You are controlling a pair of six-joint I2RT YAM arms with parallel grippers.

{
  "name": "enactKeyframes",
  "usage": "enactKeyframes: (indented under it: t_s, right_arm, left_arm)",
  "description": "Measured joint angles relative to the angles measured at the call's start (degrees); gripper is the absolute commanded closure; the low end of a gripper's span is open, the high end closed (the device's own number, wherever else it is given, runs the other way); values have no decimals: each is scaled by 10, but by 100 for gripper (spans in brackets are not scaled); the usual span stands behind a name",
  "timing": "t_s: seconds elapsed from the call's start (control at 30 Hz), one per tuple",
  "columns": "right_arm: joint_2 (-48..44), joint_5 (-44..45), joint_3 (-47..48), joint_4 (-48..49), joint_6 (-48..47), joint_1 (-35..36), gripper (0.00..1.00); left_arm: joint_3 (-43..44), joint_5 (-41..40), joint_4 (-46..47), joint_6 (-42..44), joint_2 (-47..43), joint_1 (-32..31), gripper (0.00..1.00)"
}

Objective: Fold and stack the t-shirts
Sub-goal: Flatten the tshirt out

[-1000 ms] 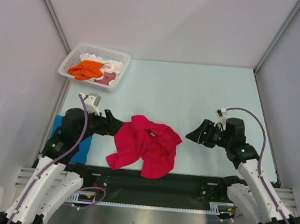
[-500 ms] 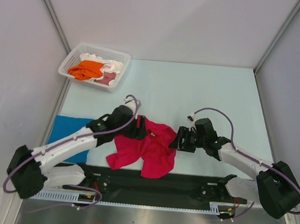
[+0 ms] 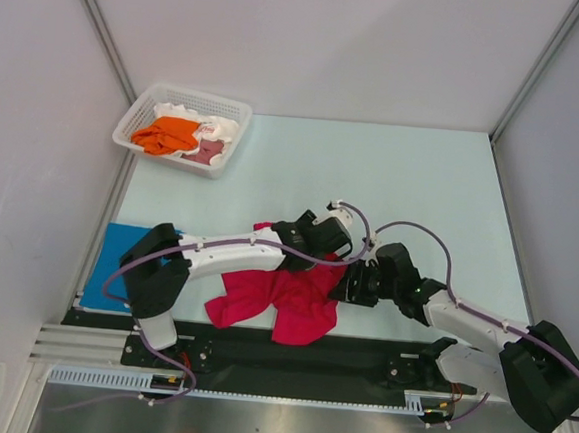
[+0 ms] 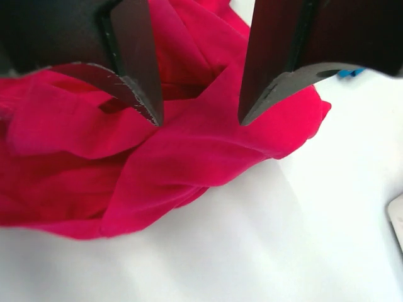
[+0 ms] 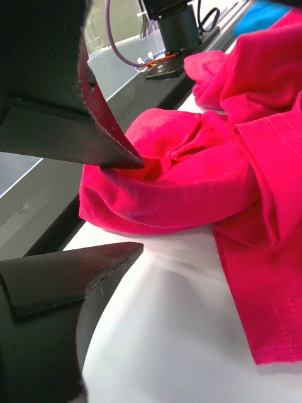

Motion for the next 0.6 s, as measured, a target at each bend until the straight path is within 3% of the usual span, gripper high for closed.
enactKeyframes:
  t_s: [0.23, 0.37, 0.4, 0.43, 0.57, 0.6]
  right_arm:
    - [-7, -1, -12, 24, 12, 3, 46]
    - [2, -2, -12, 41, 14, 3, 50]
    - [7, -2, -12, 44, 16, 3, 53]
    - [13, -1, -12, 49, 17, 4, 55]
    - [38, 1, -10, 62, 23, 4, 71]
    - [44, 3, -9, 64, 25, 4, 82]
  left_arm:
    - [14, -29, -24, 31, 37, -4, 54]
    - [22, -38, -25, 45, 57, -4, 69]
    - [23, -40, -25, 49, 62, -4, 74]
    - [24, -43, -26, 51, 67, -4, 98]
    - [31, -72, -30, 61, 74, -2, 100]
    - [36, -83, -32, 62, 73, -1, 100]
